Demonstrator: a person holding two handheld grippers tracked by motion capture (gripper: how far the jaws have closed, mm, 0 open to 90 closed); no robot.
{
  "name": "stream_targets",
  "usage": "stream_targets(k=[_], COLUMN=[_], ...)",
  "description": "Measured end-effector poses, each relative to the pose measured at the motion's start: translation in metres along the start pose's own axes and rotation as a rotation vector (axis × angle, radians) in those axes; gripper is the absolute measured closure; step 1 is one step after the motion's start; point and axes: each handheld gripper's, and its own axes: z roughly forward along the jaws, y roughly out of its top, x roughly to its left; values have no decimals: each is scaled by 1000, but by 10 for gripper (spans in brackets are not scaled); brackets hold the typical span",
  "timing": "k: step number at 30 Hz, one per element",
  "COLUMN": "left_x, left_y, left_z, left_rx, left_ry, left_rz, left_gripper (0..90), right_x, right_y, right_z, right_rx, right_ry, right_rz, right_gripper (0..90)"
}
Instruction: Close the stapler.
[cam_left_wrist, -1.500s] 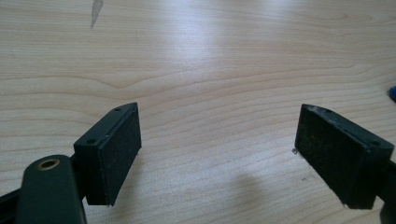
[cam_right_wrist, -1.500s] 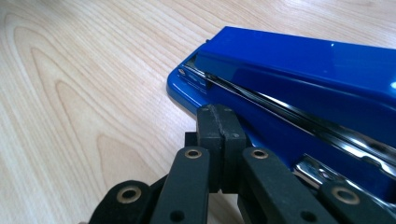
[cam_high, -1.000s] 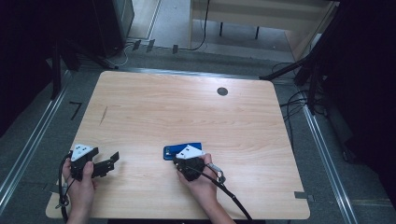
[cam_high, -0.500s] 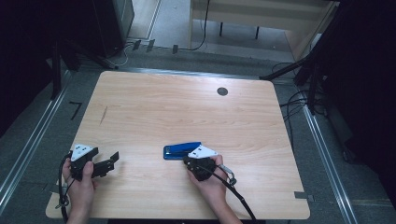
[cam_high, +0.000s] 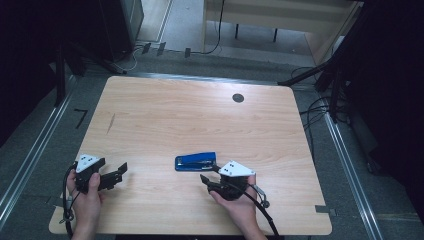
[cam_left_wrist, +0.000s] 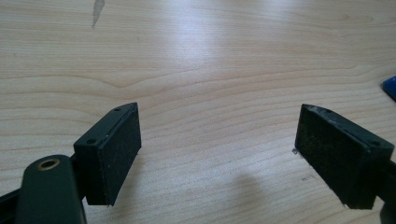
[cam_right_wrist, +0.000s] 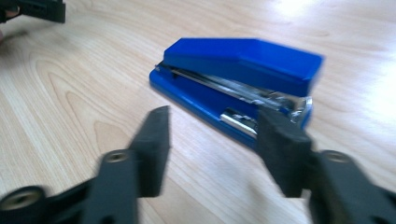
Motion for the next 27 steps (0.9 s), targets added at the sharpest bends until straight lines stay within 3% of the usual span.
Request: stream_targets(k=[3, 13, 18, 27], left_x=[0, 0, 0, 0], left_y=[0, 0, 0, 0], left_z=[0, 0, 0, -1], left_rx=[0, -1, -2, -4], left_ry=[1, 0, -2, -3], left_rz=[0, -2, -2, 2], left_gripper=[154, 154, 153, 153], right_x=[-3, -18, -26, -44], right_y=[1, -1, -6, -13], right_z=[-8, -28, -37, -58], right_rx=[-17, -27, -18, -35], right_ry=[1, 22, -31, -64], right_rz=[-10, 37, 47, 65], right_gripper=[371, 245, 206, 190])
